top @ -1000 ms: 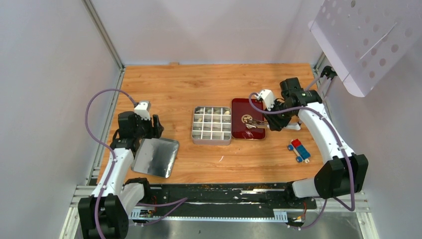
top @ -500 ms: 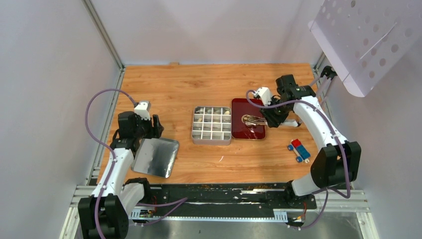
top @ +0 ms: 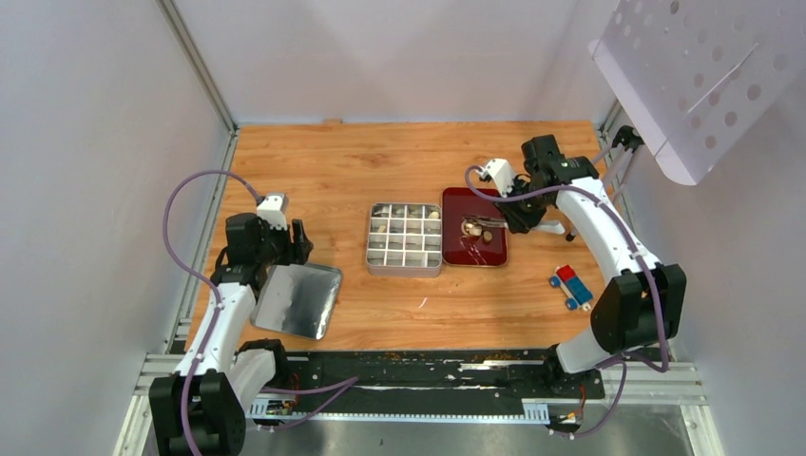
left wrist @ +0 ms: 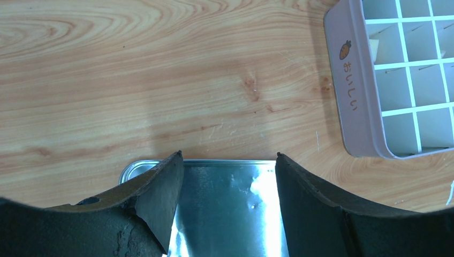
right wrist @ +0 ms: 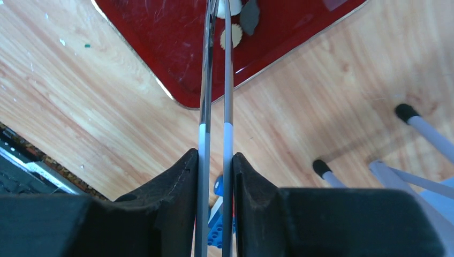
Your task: Pack the chocolate
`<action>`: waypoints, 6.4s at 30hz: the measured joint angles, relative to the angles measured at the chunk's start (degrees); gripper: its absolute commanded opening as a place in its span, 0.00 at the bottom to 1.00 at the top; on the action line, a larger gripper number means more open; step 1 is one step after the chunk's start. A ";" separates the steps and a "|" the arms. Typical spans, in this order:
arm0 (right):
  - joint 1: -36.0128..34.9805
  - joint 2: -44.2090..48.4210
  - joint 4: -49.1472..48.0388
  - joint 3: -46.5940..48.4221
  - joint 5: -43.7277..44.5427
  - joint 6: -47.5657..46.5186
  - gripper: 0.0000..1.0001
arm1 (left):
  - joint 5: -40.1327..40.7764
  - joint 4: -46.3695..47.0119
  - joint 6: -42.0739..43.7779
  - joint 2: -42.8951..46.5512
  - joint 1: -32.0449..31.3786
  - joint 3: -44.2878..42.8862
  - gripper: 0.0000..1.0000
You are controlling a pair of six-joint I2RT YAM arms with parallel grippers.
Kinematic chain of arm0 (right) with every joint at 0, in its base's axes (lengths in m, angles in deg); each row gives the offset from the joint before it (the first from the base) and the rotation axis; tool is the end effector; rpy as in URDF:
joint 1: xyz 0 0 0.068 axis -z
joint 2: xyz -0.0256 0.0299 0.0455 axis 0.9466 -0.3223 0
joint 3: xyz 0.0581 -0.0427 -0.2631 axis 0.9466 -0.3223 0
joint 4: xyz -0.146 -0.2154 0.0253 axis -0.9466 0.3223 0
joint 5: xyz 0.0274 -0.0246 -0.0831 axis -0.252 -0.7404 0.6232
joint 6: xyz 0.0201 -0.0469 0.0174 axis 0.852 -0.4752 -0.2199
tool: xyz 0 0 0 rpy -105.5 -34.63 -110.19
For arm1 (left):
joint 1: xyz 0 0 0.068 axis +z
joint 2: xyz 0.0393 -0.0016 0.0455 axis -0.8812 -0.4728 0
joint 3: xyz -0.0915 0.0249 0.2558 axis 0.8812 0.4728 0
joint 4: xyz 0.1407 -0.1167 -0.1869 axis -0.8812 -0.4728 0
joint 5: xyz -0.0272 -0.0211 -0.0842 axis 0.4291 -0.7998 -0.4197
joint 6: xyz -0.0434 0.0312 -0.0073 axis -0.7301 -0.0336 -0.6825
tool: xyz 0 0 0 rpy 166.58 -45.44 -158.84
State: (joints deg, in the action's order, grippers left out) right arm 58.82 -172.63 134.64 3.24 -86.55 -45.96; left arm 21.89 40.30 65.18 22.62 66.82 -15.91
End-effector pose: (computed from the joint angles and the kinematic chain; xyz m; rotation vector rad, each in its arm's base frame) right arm 0.2832 0.0703 0.2948 -1.3130 2.4566 0.1953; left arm 0.1977 0.0054 0.2206 0.0427 2.1787 -0.3472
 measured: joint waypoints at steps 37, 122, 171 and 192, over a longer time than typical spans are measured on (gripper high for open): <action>-1.31 -1.31 1.01 2.91 -0.07 1.46 0.40 | 0.22 0.11 -0.02 0.04 0.02 0.63 0.72; -6.73 1.07 6.99 6.47 -12.55 1.31 0.36 | 0.22 0.37 -0.02 0.59 0.04 0.85 0.72; 2.58 -2.84 -2.27 -0.94 5.70 5.14 0.25 | 0.20 1.18 -0.07 1.51 0.04 1.60 0.73; 3.48 0.83 0.46 4.20 -6.36 6.34 0.14 | 0.20 1.64 -0.09 1.05 0.04 1.60 0.73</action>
State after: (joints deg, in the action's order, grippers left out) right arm 62.29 -171.80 135.10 7.44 -92.91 -39.62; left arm 22.09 41.94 65.09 23.67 66.87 -14.31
